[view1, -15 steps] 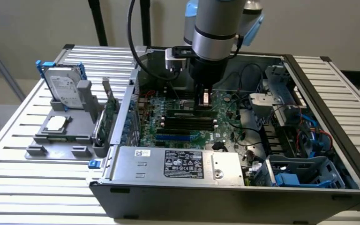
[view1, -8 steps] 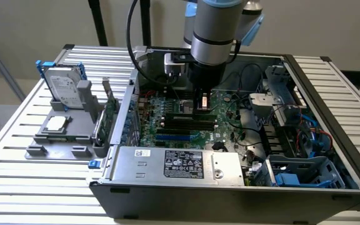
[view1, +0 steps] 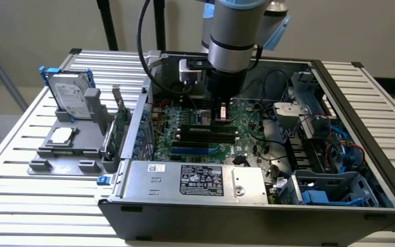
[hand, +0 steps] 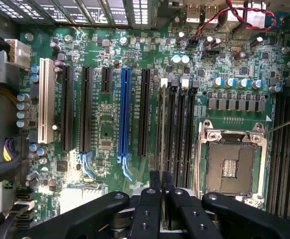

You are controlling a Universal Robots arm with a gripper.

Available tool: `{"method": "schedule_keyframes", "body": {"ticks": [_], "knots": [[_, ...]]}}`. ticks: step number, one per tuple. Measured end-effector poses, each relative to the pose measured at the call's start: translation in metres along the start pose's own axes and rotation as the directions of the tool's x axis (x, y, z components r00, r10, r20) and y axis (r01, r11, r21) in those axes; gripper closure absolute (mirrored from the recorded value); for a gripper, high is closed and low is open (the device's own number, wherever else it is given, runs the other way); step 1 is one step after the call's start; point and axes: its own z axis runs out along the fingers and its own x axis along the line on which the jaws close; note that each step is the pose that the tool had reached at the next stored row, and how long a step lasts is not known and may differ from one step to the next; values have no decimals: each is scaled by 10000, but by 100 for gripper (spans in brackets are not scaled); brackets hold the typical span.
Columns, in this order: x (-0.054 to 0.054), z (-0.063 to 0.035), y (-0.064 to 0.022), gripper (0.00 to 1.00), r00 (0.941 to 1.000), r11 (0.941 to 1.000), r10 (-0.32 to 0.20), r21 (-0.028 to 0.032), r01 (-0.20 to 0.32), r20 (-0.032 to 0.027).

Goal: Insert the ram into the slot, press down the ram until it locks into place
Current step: 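Insert the ram into the slot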

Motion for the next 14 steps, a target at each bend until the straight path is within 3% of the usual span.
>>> {"method": "schedule_keyframes", "body": {"ticks": [4,10,14], "knots": [[-12,16,2,87,9999,9999,110,41,-110,-17],[-21,41,10,87,9997,9997,205,133,-203,-147],[-33,55,30,87,9996,9997,208,144,-205,-193]]}}
